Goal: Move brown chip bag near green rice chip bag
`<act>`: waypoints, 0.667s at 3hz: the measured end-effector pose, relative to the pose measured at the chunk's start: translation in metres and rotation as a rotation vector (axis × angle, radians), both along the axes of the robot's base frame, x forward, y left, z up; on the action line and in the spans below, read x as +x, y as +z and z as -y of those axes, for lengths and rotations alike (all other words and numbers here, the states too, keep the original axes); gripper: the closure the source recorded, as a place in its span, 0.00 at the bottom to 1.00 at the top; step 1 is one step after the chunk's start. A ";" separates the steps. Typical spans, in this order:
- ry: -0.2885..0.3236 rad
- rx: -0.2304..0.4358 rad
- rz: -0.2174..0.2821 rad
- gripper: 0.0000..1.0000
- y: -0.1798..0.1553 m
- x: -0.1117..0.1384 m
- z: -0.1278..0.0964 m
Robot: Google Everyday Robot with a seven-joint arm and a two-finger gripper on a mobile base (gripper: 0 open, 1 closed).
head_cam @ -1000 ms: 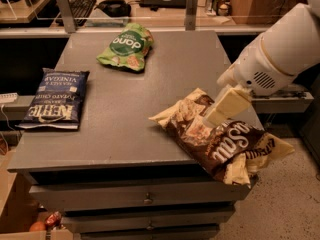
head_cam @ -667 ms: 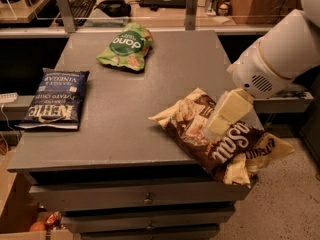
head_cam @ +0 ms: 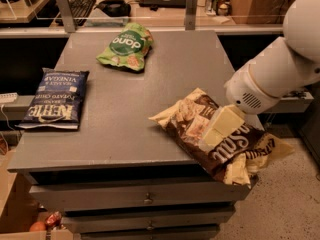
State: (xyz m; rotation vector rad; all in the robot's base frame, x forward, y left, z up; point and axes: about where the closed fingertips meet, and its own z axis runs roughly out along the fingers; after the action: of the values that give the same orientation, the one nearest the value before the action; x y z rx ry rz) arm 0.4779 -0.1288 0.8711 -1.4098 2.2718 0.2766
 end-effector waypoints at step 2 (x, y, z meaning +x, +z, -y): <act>-0.019 0.030 0.014 0.41 -0.003 0.001 0.000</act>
Offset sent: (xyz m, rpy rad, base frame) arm 0.0055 -0.0038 0.0129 0.0489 -0.0570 -0.0370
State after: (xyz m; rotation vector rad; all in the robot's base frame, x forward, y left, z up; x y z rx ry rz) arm 0.4786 -0.1290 0.8681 -1.3702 2.2596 0.2926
